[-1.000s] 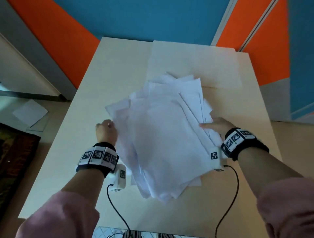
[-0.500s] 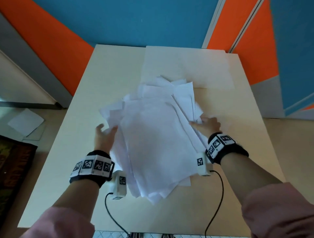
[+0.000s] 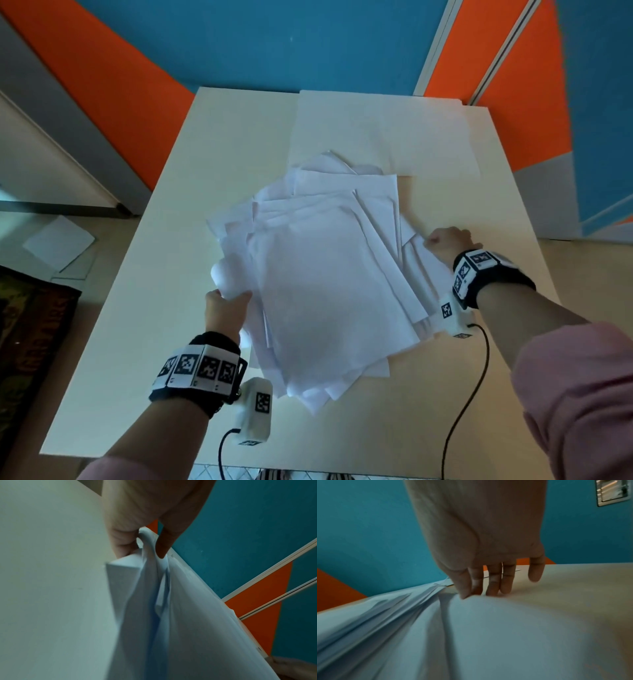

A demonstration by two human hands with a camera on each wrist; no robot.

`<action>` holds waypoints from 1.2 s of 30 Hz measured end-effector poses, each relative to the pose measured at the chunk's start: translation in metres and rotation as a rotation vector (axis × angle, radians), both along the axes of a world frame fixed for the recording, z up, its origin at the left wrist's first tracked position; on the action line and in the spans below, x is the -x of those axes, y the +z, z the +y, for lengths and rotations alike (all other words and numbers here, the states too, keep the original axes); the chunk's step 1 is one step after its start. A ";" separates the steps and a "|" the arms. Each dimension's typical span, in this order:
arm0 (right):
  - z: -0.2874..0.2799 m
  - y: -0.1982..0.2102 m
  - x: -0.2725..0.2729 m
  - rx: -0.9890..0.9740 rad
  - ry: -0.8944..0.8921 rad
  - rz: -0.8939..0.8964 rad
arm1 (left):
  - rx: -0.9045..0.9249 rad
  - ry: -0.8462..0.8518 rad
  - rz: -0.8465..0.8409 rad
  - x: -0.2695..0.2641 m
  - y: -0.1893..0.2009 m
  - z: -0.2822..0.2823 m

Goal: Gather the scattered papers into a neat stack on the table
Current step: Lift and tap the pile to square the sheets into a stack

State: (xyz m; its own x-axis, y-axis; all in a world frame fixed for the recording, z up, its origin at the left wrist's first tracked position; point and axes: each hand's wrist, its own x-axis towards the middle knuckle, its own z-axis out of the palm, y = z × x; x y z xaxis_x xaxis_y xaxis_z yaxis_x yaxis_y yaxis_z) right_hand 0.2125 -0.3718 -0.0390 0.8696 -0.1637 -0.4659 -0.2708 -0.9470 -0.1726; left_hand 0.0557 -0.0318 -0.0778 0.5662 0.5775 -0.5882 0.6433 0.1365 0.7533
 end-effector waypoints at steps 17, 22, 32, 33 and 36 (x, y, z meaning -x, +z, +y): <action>0.028 -0.012 0.035 -0.184 -0.092 0.046 | -0.314 -0.233 0.141 -0.026 0.007 -0.001; 0.028 -0.010 0.041 -0.722 -0.408 -0.027 | -0.202 -0.225 0.094 -0.027 0.003 0.012; 0.035 -0.008 0.050 -1.004 -0.617 0.168 | -0.364 -0.111 0.141 -0.048 0.014 0.034; 0.043 -0.008 0.050 -0.975 -0.607 0.182 | -0.399 -0.181 0.160 -0.050 0.016 0.025; 0.063 -0.010 0.048 -0.841 -0.515 0.147 | -0.411 -0.289 0.173 -0.055 0.016 0.002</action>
State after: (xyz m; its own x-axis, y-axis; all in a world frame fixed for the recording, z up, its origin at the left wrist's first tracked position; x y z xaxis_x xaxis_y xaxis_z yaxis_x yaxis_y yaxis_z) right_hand 0.1641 -0.3091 -0.0491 0.7099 -0.0718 -0.7007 -0.6865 -0.2929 -0.6655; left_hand 0.1106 -0.0300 -0.0614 0.6510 0.6148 -0.4452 0.7307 -0.3489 0.5868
